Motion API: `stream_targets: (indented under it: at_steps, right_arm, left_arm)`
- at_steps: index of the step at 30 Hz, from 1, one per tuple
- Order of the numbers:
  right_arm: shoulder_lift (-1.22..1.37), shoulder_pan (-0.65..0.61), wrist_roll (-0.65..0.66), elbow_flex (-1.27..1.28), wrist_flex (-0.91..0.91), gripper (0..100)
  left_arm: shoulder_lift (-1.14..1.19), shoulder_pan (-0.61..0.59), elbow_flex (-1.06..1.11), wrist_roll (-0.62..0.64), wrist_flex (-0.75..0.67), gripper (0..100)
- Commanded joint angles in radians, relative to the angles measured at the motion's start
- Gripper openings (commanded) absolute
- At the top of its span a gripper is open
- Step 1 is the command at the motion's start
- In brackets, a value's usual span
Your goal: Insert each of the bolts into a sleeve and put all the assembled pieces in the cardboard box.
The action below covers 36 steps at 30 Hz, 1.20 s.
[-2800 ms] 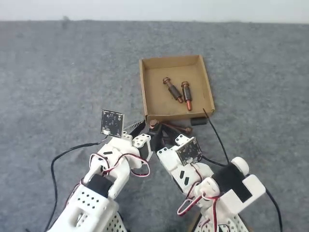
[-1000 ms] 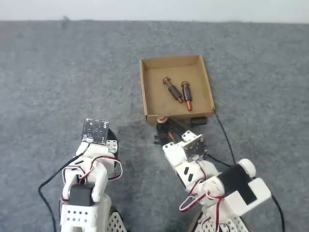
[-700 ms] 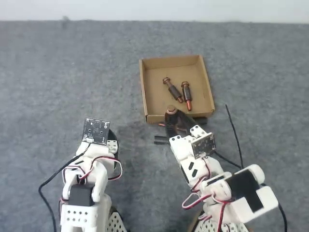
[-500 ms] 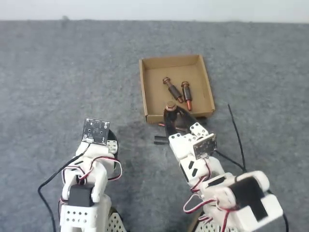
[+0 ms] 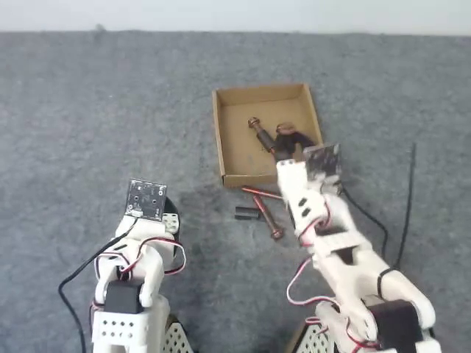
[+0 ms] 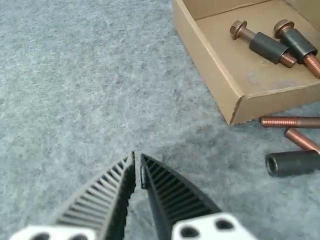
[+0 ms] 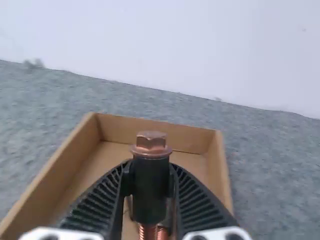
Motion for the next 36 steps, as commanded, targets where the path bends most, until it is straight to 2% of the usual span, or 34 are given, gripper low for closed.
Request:
stream_targets:
  at_steps: [1,6,17,24,28,33,36]
  right_arm:
    - [-0.059,0.022,0.029,-0.172,0.173,0.6]
    - [0.027,0.022,0.153,-0.342,0.395,0.6]
    - [0.338,0.042,0.153,-0.643,0.555,0.6]
    - [0.518,0.094,0.15,-0.928,0.858,0.6]
    - [0.593,0.091,0.149,-1.04,0.974,0.8]
    - [0.636,0.087,0.149,-1.114,1.053,12.1]
    - [0.634,0.085,0.149,-1.131,1.084,13.4]
  left_arm:
    - [-0.017,-0.005,-0.013,-0.006,0.005,1]
    - [-0.017,-0.005,-0.013,-0.008,0.005,1]
    - [-0.017,-0.005,-0.013,-0.008,0.003,1]
    - [-0.017,-0.005,-0.013,-0.008,0.002,2]
    - [-0.017,-0.005,-0.013,-0.008,0.0,2]
    - [-0.017,-0.005,-0.013,-0.008,-0.002,2]
    - [-0.017,-0.005,-0.013,-0.008,-0.003,2]
